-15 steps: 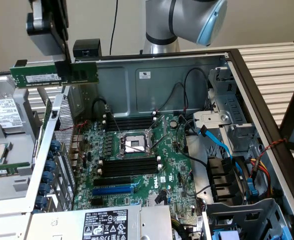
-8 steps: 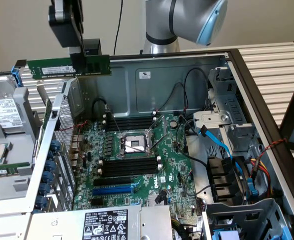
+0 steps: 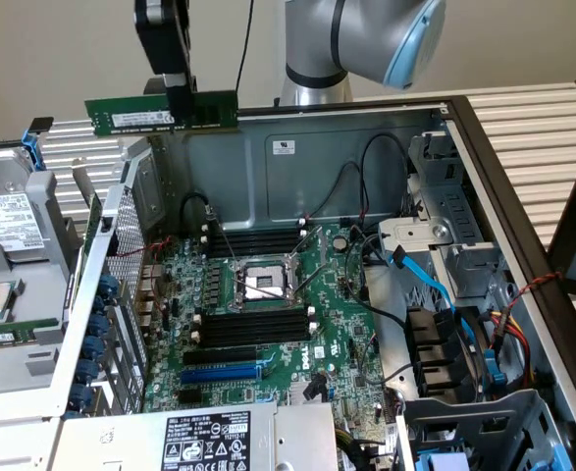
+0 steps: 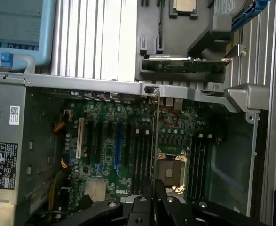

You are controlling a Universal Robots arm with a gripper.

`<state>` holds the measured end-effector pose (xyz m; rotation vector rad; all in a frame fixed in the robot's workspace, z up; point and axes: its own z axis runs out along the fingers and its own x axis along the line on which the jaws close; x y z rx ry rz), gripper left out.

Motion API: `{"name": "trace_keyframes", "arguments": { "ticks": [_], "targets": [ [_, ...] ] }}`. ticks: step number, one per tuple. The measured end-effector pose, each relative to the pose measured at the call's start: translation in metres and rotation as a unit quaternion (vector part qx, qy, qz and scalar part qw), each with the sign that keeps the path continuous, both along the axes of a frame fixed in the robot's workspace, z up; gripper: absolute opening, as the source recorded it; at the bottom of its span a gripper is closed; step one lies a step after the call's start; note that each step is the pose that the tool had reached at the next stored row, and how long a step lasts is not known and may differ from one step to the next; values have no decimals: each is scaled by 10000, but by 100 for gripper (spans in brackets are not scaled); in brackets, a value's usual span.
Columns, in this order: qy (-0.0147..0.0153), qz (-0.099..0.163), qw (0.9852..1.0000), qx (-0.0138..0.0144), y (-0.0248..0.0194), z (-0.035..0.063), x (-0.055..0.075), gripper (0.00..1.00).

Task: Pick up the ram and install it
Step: 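Pick up the ram and move it above insertion slot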

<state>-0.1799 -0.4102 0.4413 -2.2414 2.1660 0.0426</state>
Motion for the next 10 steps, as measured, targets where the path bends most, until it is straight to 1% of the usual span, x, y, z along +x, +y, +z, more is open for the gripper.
{"name": "trace_keyframes", "arguments": {
  "ticks": [2,4,9,10],
  "targets": [
    [0,-1,10000,0,44,-9,70,14],
    [0,-1,10000,0,73,-17,162,14],
    [0,-1,10000,0,90,-28,389,14],
    [0,-1,10000,0,100,-30,426,14]
  ]
}}
